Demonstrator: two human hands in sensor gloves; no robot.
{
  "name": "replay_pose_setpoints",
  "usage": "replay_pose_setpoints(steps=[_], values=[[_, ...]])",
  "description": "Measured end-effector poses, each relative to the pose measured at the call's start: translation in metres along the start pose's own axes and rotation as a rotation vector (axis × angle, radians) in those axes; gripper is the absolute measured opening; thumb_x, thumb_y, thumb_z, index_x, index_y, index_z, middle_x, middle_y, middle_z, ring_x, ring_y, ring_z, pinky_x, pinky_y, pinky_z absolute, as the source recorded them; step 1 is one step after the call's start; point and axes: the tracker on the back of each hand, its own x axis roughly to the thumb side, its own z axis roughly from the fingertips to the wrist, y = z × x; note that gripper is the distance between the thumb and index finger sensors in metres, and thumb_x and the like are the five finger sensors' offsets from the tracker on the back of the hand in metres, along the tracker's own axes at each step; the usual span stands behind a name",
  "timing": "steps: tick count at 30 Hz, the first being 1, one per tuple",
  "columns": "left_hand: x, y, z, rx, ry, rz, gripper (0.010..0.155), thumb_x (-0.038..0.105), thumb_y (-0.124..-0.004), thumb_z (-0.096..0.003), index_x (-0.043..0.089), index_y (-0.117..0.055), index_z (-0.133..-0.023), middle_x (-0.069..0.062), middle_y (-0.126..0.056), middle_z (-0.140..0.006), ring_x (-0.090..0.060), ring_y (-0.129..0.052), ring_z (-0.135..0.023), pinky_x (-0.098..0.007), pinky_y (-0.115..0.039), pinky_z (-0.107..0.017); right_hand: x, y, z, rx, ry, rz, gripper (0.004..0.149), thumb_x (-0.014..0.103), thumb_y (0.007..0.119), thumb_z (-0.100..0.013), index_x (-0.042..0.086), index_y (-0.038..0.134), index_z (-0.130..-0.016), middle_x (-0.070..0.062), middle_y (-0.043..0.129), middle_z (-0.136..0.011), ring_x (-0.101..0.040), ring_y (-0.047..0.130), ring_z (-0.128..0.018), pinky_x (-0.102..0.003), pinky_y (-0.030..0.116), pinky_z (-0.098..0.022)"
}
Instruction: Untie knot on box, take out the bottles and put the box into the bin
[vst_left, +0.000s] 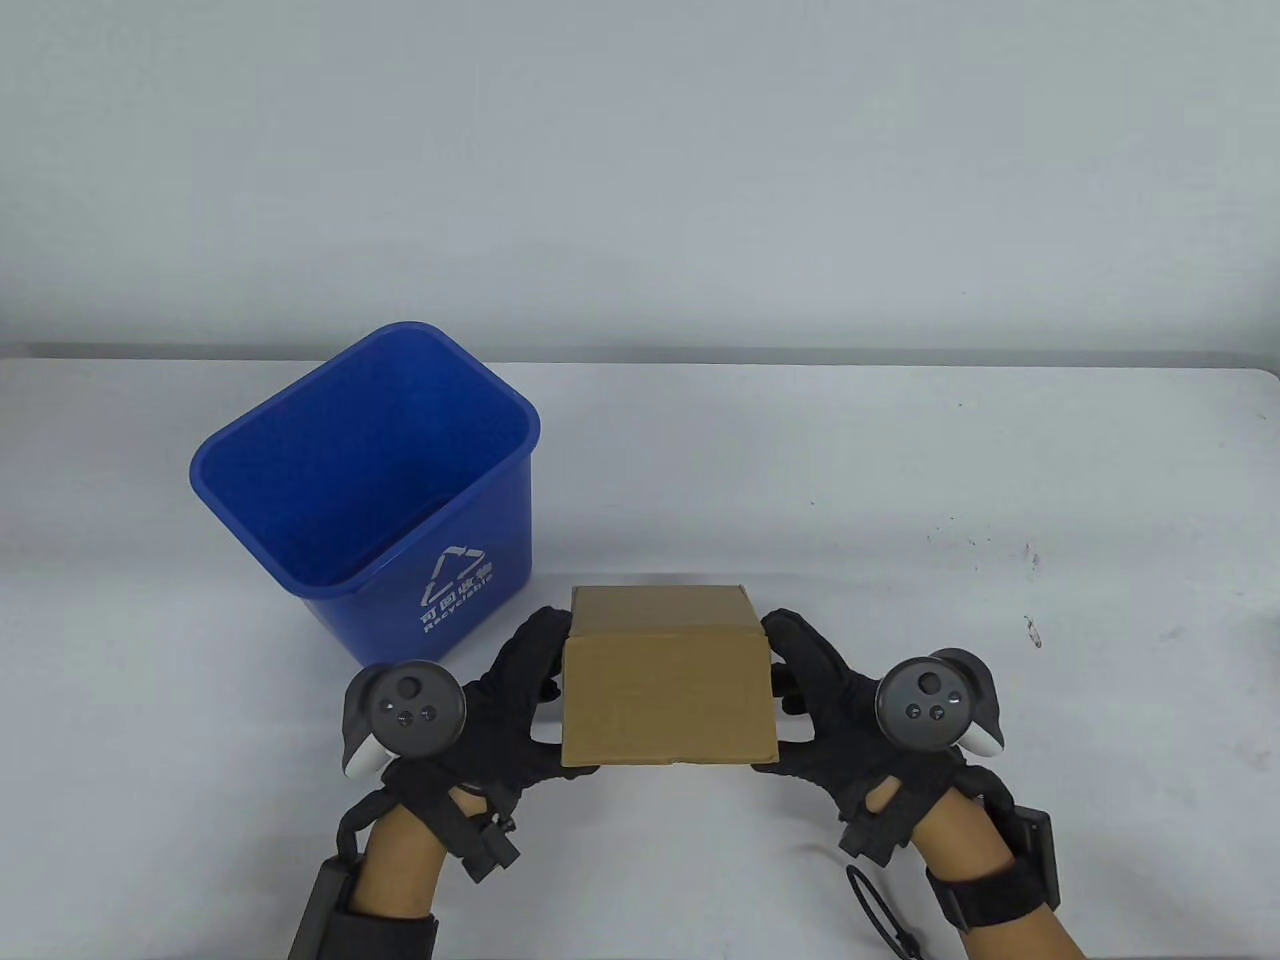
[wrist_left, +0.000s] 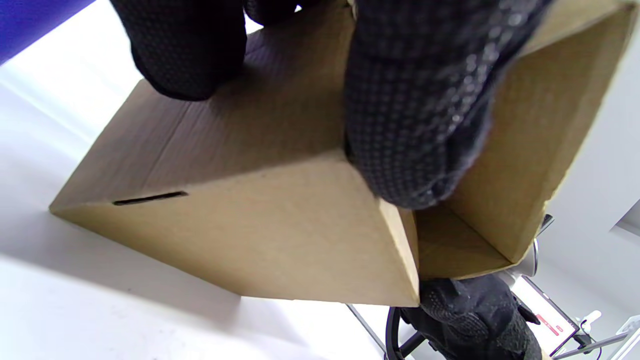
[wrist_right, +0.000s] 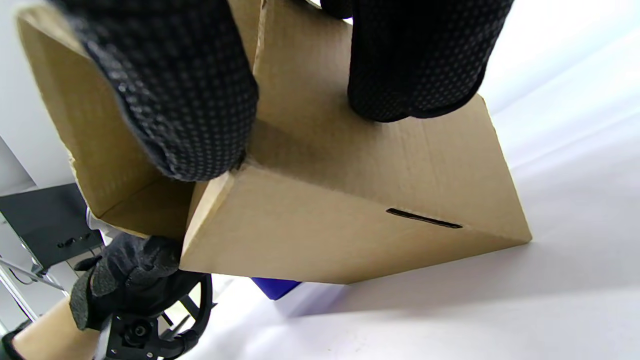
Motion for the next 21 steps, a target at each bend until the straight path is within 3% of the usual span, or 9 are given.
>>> replay_pose_setpoints(steps=[14, 16, 18, 21], values=[[-0.0004, -0.0032, 0.0022, -0.012, -0.029, 0.054, 0.115, 0.067, -0.087, -0.0342, 0.015, -0.019, -0.110, -0.018, -0.021, -0.114, -0.053, -0.060, -0.097, -0.054, -0.068, -0.071, 0.0052, 0.0021, -0.0004, 0.013, 0.018, 0.028, 0.102, 0.038, 0.091, -0.042, 0.006, 0.016, -0.103, -0.023, 0.018, -0.106, -0.040, 0.077, -0.082, -0.046, 0.075, -0.060], [0.0023, -0.0034, 0.0015, -0.038, -0.028, 0.034, 0.117, 0.058, -0.094, -0.0343, 0.014, -0.017, -0.110, -0.019, -0.019, -0.114, -0.054, -0.059, -0.097, -0.055, -0.066, -0.072, 0.0051, 0.0031, -0.0001, 0.009, 0.022, 0.037, 0.101, 0.039, 0.090, -0.042, 0.005, 0.016, -0.103, -0.023, 0.020, -0.106, -0.040, 0.078, -0.081, -0.045, 0.075, -0.059], [0.0053, -0.0031, 0.0008, -0.062, -0.010, -0.109, 0.118, 0.047, -0.100, -0.0365, 0.015, -0.013, -0.108, -0.017, -0.017, -0.113, -0.048, -0.061, -0.099, -0.051, -0.068, -0.073, 0.0052, 0.0037, -0.0001, 0.005, 0.024, 0.038, 0.101, 0.040, 0.090, -0.042, 0.005, 0.016, -0.103, -0.024, 0.020, -0.106, -0.040, 0.079, -0.080, -0.045, 0.076, -0.058], [0.0046, -0.0009, 0.0019, -0.004, -0.012, -0.054, 0.108, 0.045, -0.095, -0.0392, 0.015, -0.019, -0.109, -0.017, -0.026, -0.113, -0.048, -0.068, -0.097, -0.049, -0.073, -0.071, 0.0032, 0.0039, -0.0001, 0.010, 0.023, 0.034, 0.101, 0.042, 0.088, -0.042, 0.005, 0.017, -0.103, -0.024, 0.021, -0.106, -0.040, 0.080, -0.080, -0.045, 0.077, -0.058]])
